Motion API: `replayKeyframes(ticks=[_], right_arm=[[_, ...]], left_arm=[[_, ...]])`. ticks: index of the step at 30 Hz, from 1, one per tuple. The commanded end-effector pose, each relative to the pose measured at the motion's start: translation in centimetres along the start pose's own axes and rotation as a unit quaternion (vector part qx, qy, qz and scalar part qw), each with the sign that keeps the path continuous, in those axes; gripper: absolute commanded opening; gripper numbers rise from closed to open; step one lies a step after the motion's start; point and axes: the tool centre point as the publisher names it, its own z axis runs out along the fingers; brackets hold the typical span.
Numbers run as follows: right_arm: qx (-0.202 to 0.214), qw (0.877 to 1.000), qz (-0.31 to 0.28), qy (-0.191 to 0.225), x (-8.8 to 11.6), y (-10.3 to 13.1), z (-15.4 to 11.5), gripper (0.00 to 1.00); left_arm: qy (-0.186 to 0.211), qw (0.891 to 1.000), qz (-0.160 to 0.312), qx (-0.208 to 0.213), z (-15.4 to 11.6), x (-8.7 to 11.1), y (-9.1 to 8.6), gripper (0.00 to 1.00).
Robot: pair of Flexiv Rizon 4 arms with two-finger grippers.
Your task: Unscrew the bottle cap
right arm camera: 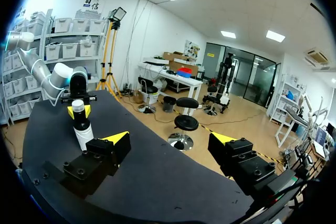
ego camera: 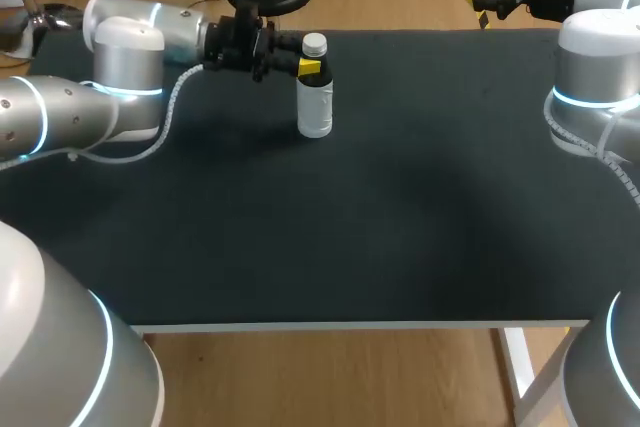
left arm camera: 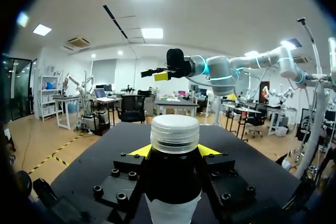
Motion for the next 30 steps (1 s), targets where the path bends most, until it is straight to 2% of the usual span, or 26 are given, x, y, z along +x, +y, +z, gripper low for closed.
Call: replayKeyframes(ticks=[1,30], right_arm=[[0.001,1.000,0.000,0.000,-0.01,0.05,-0.02,1.00],[0.001,1.000,0.000,0.000,-0.01,0.05,-0.02,1.00]], left_arm=[[0.003,1.000,0.002,0.002,-0.01,-0.37,0.03,0.00],[-0.006,1.000,0.004,0.005,-0.91,-0.30,-0.16,0.00]])
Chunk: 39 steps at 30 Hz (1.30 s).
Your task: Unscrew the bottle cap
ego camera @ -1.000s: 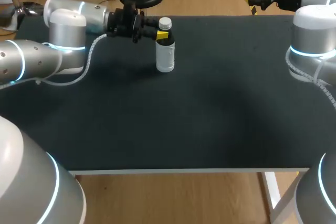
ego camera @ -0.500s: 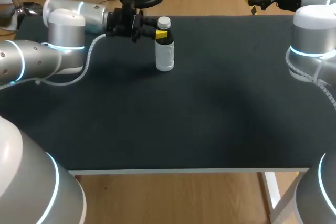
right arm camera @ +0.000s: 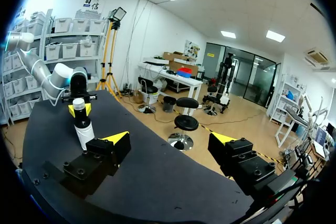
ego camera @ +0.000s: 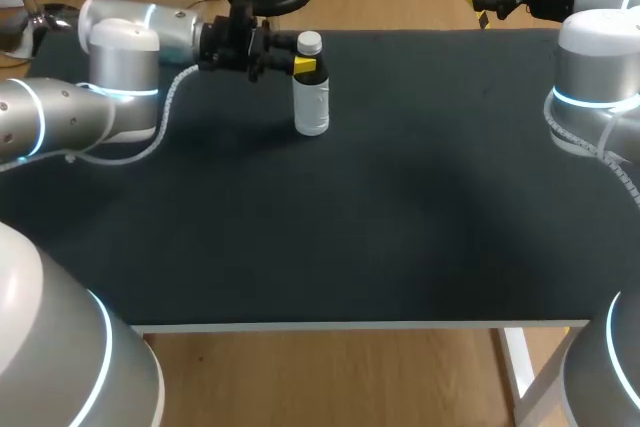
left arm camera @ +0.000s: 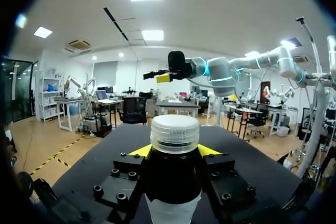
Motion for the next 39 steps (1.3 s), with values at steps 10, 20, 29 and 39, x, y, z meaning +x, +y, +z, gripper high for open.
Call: replayKeyframes(ticks=[10,20,29,39], right_arm=[[0.001,1.000,0.000,0.000,0.0,0.1,0.0,1.00],[-0.013,0.999,0.004,0.032,0.6,-0.1,0.1,1.00],[-0.080,0.983,0.048,0.161,2.5,-0.3,0.4,1.00],[-0.079,0.972,0.034,0.218,7.3,-0.6,1.3,1.00]], left_arm=[[0.000,1.000,0.000,-0.001,0.0,0.0,-0.1,0.00],[0.000,1.000,0.000,-0.001,0.0,0.0,-0.1,0.00],[0.000,1.000,0.000,-0.001,0.0,0.0,-0.1,0.00],[0.000,1.000,0.000,-0.001,0.0,0.0,-0.1,0.00]])
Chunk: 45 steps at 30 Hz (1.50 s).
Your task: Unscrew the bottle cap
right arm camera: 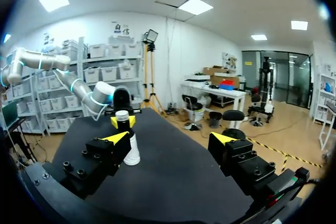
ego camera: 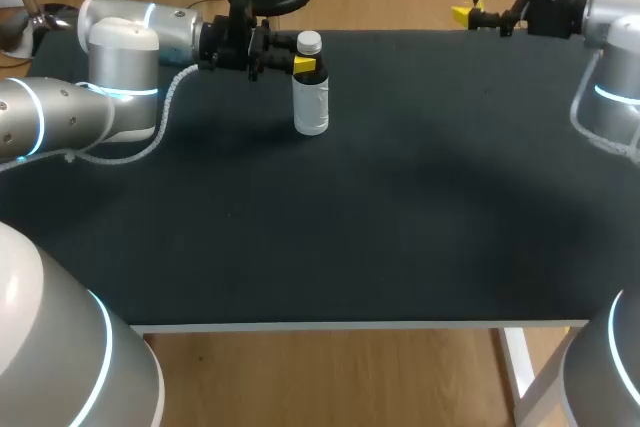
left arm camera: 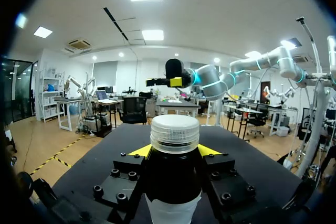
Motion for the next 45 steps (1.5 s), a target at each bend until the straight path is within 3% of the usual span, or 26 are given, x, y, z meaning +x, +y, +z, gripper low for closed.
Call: replayKeyframes(ticks=[1,13,16,33,45], right_arm=[[0.006,1.000,-0.007,0.016,1.3,0.0,1.5,1.00],[0.003,0.997,0.002,0.075,5.4,-0.3,4.8,1.00],[0.036,0.995,0.005,0.091,6.0,-0.5,5.3,1.00],[0.036,0.995,0.005,0.091,6.0,-0.5,5.3,1.00],[0.030,0.994,-0.011,0.103,7.9,-0.5,9.6,1.00]], left_arm=[[0.000,1.000,-0.001,-0.001,0.0,0.0,-0.1,0.00],[0.000,1.000,-0.001,-0.001,0.0,0.0,-0.1,0.00],[0.000,1.000,-0.001,-0.001,0.0,0.0,-0.1,0.00],[0.000,1.000,-0.001,-0.001,0.0,0.0,-0.1,0.00],[0.000,1.000,-0.001,-0.001,0.0,0.0,-0.1,0.00]])
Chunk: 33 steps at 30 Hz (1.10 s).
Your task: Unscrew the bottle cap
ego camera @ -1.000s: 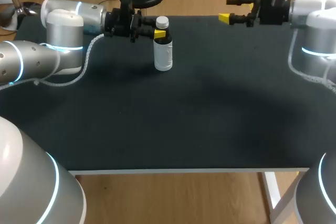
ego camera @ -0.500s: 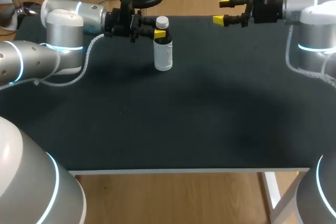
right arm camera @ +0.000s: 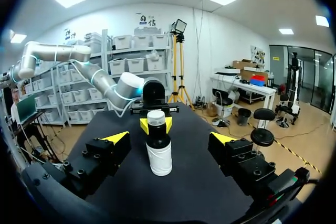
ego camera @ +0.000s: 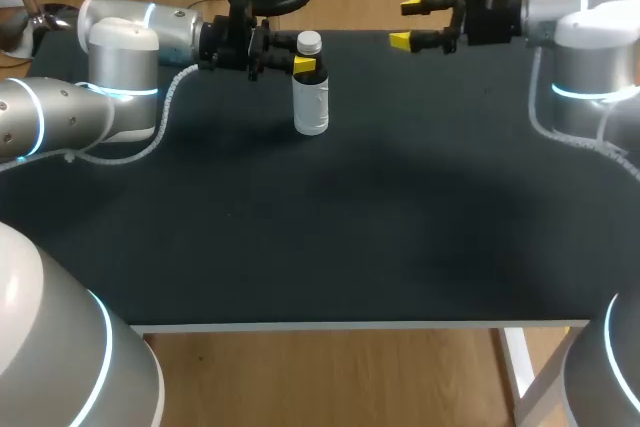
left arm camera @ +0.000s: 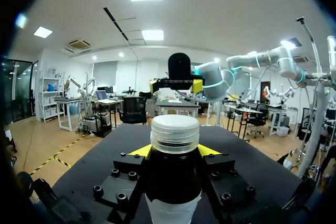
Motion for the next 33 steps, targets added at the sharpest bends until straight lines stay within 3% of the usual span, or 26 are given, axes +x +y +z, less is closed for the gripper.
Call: replayKeyframes(ticks=[1,12,25,33], right_arm=[[-0.003,1.000,0.001,-0.008,-0.1,-0.4,1.5,1.00],[-0.018,1.000,0.010,-0.019,0.0,-0.8,5.1,1.00],[-0.059,0.995,0.001,-0.075,2.4,0.5,8.1,1.00],[-0.058,0.994,-0.013,-0.089,3.7,1.4,9.3,1.00]], left_arm=[[0.000,1.000,0.000,-0.001,0.0,0.0,-0.1,0.00],[0.000,1.000,0.000,-0.001,0.0,0.0,-0.1,0.00],[0.000,1.000,0.000,-0.001,0.0,0.0,-0.1,0.00],[0.000,1.000,0.000,-0.001,0.0,0.0,-0.1,0.00]])
